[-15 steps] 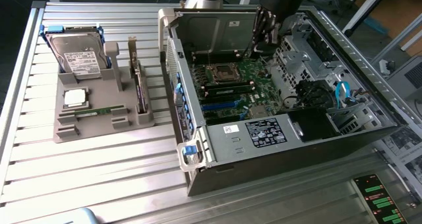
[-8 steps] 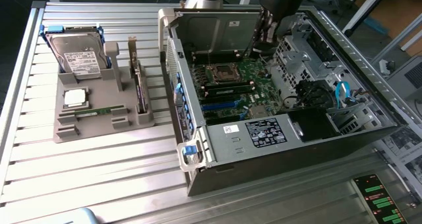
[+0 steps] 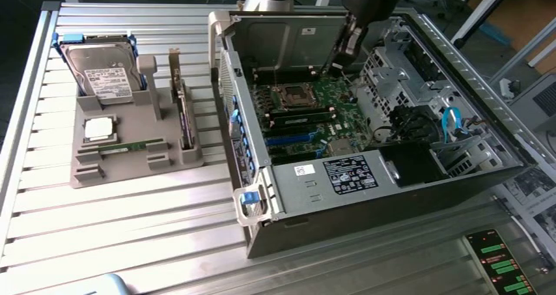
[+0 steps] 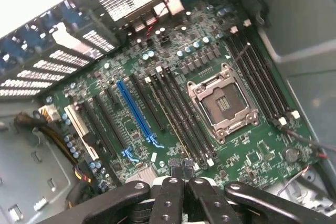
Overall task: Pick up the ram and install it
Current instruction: 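Press down the ram until it locks into place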
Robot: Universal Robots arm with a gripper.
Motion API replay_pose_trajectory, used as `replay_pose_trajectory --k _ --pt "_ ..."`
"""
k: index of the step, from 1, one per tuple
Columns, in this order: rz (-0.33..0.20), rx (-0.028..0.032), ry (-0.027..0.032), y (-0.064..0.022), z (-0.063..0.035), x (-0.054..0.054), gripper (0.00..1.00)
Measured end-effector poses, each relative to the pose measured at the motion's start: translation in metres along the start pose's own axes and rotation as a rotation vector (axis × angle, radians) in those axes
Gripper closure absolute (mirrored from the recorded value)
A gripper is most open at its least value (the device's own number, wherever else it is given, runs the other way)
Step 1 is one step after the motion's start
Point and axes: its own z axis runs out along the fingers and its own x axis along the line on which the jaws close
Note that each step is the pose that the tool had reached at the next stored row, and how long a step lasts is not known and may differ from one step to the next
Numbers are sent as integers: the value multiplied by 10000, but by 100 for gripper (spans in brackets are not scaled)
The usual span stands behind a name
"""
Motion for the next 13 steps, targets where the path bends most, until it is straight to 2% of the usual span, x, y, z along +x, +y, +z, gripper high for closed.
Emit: replay_pose_trajectory --k 13 --pt "2184 -50 -9 0 0 0 90"
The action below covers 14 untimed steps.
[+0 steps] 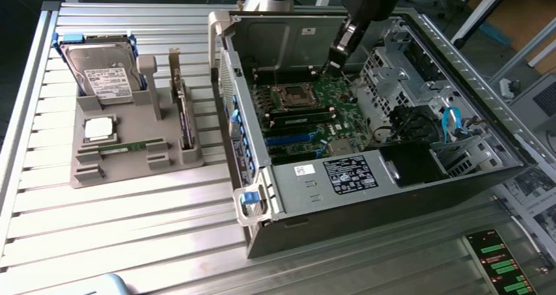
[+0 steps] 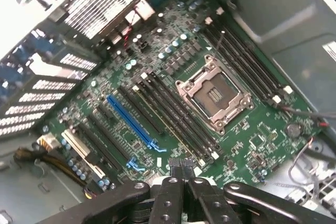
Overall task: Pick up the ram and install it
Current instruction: 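Press down the ram until it locks into place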
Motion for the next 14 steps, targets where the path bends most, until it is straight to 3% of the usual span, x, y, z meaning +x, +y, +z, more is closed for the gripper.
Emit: replay_pose_trajectory --k 14 --pt "2259 -52 -10 0 0 0 90"
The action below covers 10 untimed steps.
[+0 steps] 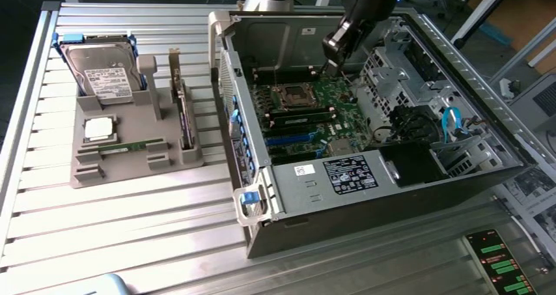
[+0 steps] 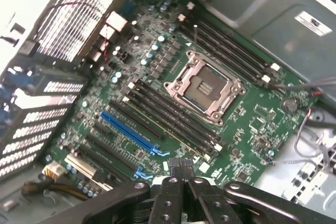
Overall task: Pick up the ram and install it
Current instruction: 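Press down the ram until it locks into place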
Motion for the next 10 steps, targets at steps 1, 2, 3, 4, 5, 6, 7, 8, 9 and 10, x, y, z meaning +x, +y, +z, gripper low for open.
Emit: replay_pose_trajectory --k 1,2,3,4,5,6,7,8,9,10 --pt "156 -3 0 0 0 0 90" --pt "315 -7 -1 0 0 0 90" --pt "481 -11 -2 0 0 0 90" --pt "715 -16 -3 0 0 0 90" --pt "887 -20 -4 0 0 0 90" --pt "1072 -25 -5 0 0 0 90" --pt "1250 -28 -6 0 0 0 90" --pt "1410 -32 -6 0 0 0 90" --pt "1569 -36 -7 0 0 0 90" --pt "1730 -39 -7 0 0 0 90"
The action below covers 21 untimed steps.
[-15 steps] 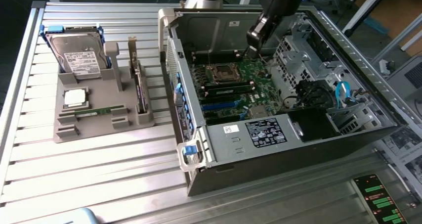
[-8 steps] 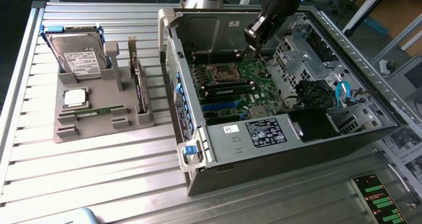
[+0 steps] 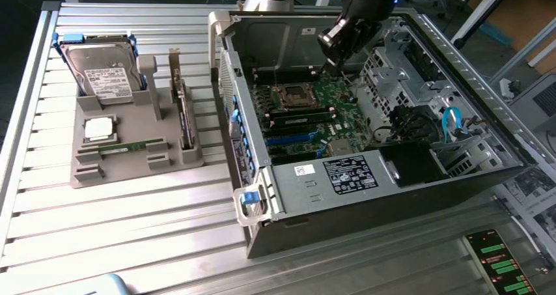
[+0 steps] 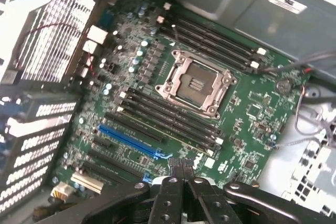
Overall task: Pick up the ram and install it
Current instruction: 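Press down the ram until it locks into place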
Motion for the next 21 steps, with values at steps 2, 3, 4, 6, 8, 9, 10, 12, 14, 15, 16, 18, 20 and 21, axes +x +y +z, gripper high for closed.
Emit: replay_pose_trajectory --k 2,3,4,6,8,9,10,12,14,15,16,18,20,21 --pt "320 -8 -2 0 0 0 90" --pt "469 -11 -3 0 0 0 90" --pt "630 -14 -3 0 0 0 90" --pt "939 -22 -5 0 0 0 90" --pt "1274 -29 -7 0 0 0 90" --pt "1432 -33 -7 0 0 0 90" --pt "1703 -39 -8 0 0 0 90" --pt "2094 -48 -10 0 0 0 90" --pt "2437 -56 -12 0 0 0 90" --pt "2591 -59 -12 0 0 0 90" --pt "2761 -63 -12 0 0 0 90" --pt "3070 -71 -14 0 0 0 90" --pt "3349 -77 -15 0 0 0 90" --pt "3374 -78 -16 0 0 0 90"
